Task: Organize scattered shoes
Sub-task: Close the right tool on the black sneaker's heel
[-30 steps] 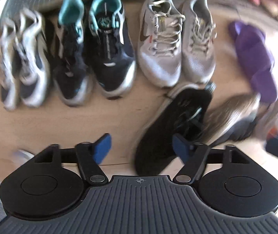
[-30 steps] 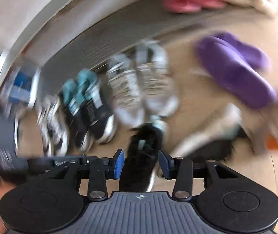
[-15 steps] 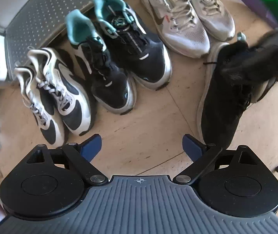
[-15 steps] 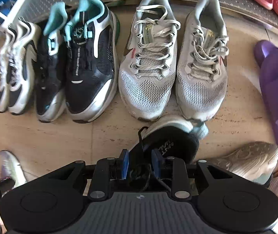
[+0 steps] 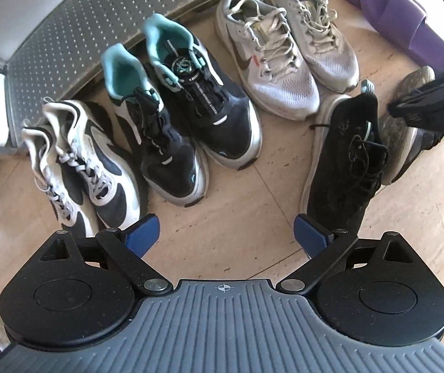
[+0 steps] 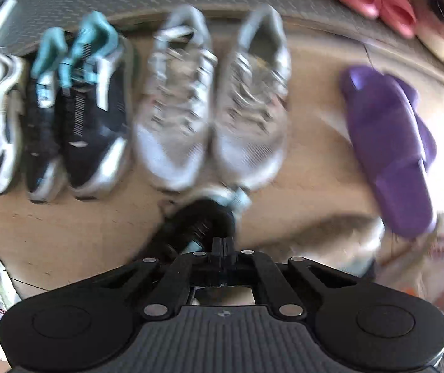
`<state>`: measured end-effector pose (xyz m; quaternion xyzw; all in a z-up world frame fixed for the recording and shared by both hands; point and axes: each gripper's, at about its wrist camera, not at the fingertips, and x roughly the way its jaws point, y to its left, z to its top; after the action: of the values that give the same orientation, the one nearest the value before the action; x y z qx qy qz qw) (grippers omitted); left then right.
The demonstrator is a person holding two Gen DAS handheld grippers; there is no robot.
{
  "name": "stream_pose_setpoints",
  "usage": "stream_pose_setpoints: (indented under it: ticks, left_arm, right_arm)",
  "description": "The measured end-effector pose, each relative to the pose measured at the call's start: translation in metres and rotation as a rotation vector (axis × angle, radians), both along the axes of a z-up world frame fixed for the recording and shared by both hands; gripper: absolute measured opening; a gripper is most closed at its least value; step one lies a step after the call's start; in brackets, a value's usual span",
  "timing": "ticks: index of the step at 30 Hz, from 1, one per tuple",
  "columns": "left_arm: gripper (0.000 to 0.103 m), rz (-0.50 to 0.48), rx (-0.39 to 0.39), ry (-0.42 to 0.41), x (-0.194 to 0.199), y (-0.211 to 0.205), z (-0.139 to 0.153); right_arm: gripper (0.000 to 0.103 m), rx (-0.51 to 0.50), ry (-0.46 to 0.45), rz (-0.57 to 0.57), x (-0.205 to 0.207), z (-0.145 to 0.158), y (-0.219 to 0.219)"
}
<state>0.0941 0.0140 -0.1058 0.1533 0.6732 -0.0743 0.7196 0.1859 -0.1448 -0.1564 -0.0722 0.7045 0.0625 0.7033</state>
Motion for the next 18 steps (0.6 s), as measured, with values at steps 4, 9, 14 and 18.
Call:
stream_pose_setpoints:
  ticks: [4, 9, 14, 18]
  left_arm:
    - [0.096, 0.009, -0.005, 0.004, -0.002, 0.003, -0.001]
    - [0.096, 0.023, 0.001, 0.013, 0.001, 0.005, -0.004]
    - [0.096, 0.023, -0.012, 0.004, 0.003, 0.004, -0.001]
    - [0.096, 0.024, -0.007, 0.000, 0.003, 0.005, -0.001]
  right_arm:
    - [0.033, 0.195, -0.019, -0.084, 0.005, 0.002, -0.001]
    - [0.033, 0.118, 0.058, 0.044, 0.003, -0.036, 0.036]
    - [0.005, 0.018, 0.078, 0.148, -0.005, -0.054, 0.057]
    - [0.001, -0.066, 0.061, 0.260, -0.020, -0.036, 0.062]
